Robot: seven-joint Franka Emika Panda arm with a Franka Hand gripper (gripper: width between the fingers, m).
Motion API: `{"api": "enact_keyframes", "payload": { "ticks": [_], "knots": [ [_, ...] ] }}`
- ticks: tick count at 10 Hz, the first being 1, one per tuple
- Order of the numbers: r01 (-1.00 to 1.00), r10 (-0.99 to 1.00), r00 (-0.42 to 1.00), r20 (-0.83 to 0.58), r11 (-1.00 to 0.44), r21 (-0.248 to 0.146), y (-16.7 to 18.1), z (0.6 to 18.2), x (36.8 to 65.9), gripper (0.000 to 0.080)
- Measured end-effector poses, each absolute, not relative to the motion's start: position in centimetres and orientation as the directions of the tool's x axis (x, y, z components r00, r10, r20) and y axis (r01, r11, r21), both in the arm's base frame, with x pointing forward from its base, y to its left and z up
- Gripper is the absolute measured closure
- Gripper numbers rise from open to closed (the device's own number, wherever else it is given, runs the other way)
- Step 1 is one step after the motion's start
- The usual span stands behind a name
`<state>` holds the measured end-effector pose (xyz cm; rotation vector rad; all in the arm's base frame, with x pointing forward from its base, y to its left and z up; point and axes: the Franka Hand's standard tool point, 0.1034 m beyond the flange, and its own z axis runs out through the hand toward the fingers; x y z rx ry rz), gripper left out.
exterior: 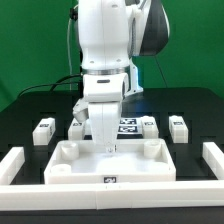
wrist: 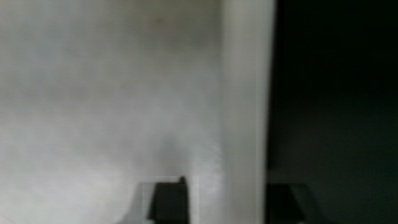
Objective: Assemble desk
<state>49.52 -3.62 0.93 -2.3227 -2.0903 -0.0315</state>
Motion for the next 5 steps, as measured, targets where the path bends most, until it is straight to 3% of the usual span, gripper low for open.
{"api": "enact_keyframes", "payload": {
  "ticks": [5],
  "knots": [
    [0.994,0.994,0.107,0.026,-0.107,0.002,-3.67,0.95,49.55,0.0747]
  ]
}}
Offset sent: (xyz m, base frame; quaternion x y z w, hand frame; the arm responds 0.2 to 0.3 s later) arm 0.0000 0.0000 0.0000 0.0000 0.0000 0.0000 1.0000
